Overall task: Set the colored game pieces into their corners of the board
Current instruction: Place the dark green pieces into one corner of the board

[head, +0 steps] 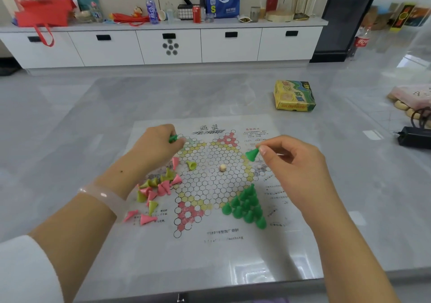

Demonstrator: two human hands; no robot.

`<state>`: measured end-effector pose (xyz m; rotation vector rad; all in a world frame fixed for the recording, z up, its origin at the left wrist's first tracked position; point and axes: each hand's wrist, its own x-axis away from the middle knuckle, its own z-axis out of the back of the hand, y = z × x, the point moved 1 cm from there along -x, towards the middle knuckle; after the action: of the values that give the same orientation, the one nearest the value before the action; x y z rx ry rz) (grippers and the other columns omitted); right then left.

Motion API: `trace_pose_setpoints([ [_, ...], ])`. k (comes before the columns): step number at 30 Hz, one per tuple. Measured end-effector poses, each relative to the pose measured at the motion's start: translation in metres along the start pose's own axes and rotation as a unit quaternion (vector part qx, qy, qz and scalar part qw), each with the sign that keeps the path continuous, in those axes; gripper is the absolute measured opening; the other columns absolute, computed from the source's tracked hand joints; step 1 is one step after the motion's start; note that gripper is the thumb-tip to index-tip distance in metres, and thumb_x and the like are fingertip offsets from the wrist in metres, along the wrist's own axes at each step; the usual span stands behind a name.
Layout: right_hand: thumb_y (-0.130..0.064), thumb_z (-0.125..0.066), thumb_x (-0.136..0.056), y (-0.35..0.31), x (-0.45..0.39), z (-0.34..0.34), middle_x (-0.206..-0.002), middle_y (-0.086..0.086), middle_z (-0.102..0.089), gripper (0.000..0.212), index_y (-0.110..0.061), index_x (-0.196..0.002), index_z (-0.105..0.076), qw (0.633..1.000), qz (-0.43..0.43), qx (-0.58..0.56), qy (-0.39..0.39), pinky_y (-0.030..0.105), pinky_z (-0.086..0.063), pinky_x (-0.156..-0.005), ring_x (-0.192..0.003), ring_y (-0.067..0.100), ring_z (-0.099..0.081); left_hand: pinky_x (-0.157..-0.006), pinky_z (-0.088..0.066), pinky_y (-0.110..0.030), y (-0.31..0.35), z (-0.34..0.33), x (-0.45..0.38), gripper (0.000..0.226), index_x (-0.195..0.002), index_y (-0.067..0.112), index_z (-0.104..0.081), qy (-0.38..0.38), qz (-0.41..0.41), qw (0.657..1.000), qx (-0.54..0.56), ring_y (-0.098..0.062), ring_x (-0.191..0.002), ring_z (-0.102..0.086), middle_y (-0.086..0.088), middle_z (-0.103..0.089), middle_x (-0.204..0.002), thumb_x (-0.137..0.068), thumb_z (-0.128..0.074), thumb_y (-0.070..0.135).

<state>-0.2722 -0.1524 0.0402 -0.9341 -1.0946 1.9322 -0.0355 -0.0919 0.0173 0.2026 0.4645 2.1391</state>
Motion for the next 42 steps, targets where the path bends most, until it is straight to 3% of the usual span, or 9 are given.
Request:
trace_pose_setpoints([
  [3, -0.018, -0.061, -0.085, 0.01, -0.002, 0.001, -0.078, -0.018, -0.066, 0.017, -0.03, -0.074, -0.065, 0.999, -0.05, 0.009, -0.011, 0.01, -0.042, -0.069, -0.076, -0.004, -0.06, -0.048, -0.032, -0.023, -0.002, 0.004, 0.02, 0.029, -0.07, 0.013, -0.04, 0.026, 0.026, 0.995, 0.097, -0.016, -0.055, -0.043, -0.011, -0.066, -0.089, -0.091, -0.051, 0.03],
  [6, -0.016, -0.062, -0.084, 0.023, -0.006, -0.001, -0.081, -0.013, -0.067, 0.014, -0.026, -0.075, -0.067, 0.995, -0.096, 0.017, -0.021, 0.015, -0.042, -0.071, -0.079, -0.002, -0.06, -0.046, -0.032, -0.02, -0.006, 0.004, 0.054, 0.027, -0.071, 0.011, -0.042, 0.045, 0.064, 0.979, 0.187, -0.008, -0.047, -0.041, -0.004, -0.063, -0.076, -0.089, -0.055, 0.026],
  [10, -0.014, -0.062, -0.084, 0.034, -0.009, -0.007, -0.082, -0.012, -0.067, 0.016, -0.025, -0.073, -0.067, 0.991, -0.125, 0.034, -0.034, 0.016, -0.043, -0.071, -0.082, 0.001, -0.059, -0.055, -0.038, -0.026, -0.005, -0.002, 0.09, 0.03, -0.074, 0.009, -0.049, 0.053, 0.086, 0.958, 0.27, -0.011, -0.054, -0.051, -0.001, -0.052, -0.061, -0.084, -0.059, 0.035],
  [15, -0.014, -0.061, -0.084, 0.042, -0.01, -0.016, -0.081, -0.014, -0.064, 0.011, -0.021, -0.078, -0.068, 0.986, -0.136, 0.087, -0.05, 0.011, -0.04, -0.065, -0.077, -0.003, -0.056, -0.063, -0.045, -0.035, 0.0, -0.006, 0.094, 0.033, -0.074, 0.013, -0.056, 0.032, 0.056, 0.954, 0.294, -0.026, -0.066, -0.054, -0.012, -0.06, -0.073, -0.079, -0.058, 0.045],
  [18, -0.014, -0.061, -0.084, 0.045, -0.011, -0.019, -0.082, -0.013, -0.064, 0.01, -0.02, -0.078, -0.067, 0.982, -0.134, 0.119, -0.052, 0.011, -0.039, -0.065, -0.077, -0.001, -0.056, -0.051, -0.037, -0.012, 0.006, -0.004, 0.095, 0.029, -0.069, 0.019, -0.062, 0.002, 0.027, 0.952, 0.304, -0.002, -0.049, -0.046, 0.014, -0.055, -0.054, -0.077, -0.057, 0.047],
  [21, -0.015, -0.061, -0.084, 0.046, -0.012, -0.02, -0.08, -0.013, -0.064, 0.01, -0.02, -0.078, -0.068, 0.979, -0.134, 0.139, -0.06, 0.013, -0.04, -0.064, -0.077, 0.0, -0.056, -0.048, -0.034, -0.005, 0.007, -0.006, 0.096, 0.021, -0.066, 0.022, -0.062, -0.008, 0.014, 0.952, 0.304, 0.006, -0.044, -0.044, 0.024, -0.051, -0.046, -0.079, -0.062, 0.038],
  [26, -0.016, -0.062, -0.082, 0.046, -0.011, -0.023, -0.081, -0.01, -0.065, 0.009, -0.019, -0.08, -0.07, 0.975, -0.124, 0.172, -0.068, 0.019, -0.044, -0.069, -0.078, 0.004, -0.058, -0.047, -0.037, -0.007, 0.003, -0.012, 0.092, 0.016, -0.067, 0.024, -0.059, -0.025, 0.041, 0.959, 0.278, 0.006, -0.048, -0.049, 0.011, -0.055, -0.058, -0.079, -0.066, 0.032],
  [29, -0.017, -0.062, -0.083, 0.046, -0.011, -0.025, -0.082, -0.01, -0.065, 0.008, -0.021, -0.08, -0.069, 0.972, -0.116, 0.189, -0.073, 0.013, -0.04, -0.064, -0.077, 0.001, -0.056, -0.048, -0.035, -0.008, 0.004, -0.012, 0.093, 0.012, -0.071, 0.024, -0.06, -0.028, 0.044, 0.961, 0.27, -0.002, -0.057, -0.05, 0.005, -0.058, -0.071, -0.08, -0.067, 0.028],
  [42, -0.017, -0.061, -0.084, 0.045, -0.01, -0.023, -0.079, -0.013, -0.063, 0.009, -0.02, -0.079, -0.069, 0.975, -0.128, 0.162, -0.077, 0.015, -0.042, -0.063, -0.075, -0.001, -0.055, -0.052, -0.037, -0.008, 0.006, -0.013, 0.094, 0.006, -0.08, 0.026, -0.06, -0.041, 0.045, 0.968, 0.245, -0.004, -0.068, -0.056, 0.006, -0.062, -0.083, -0.083, -0.064, 0.029],
])
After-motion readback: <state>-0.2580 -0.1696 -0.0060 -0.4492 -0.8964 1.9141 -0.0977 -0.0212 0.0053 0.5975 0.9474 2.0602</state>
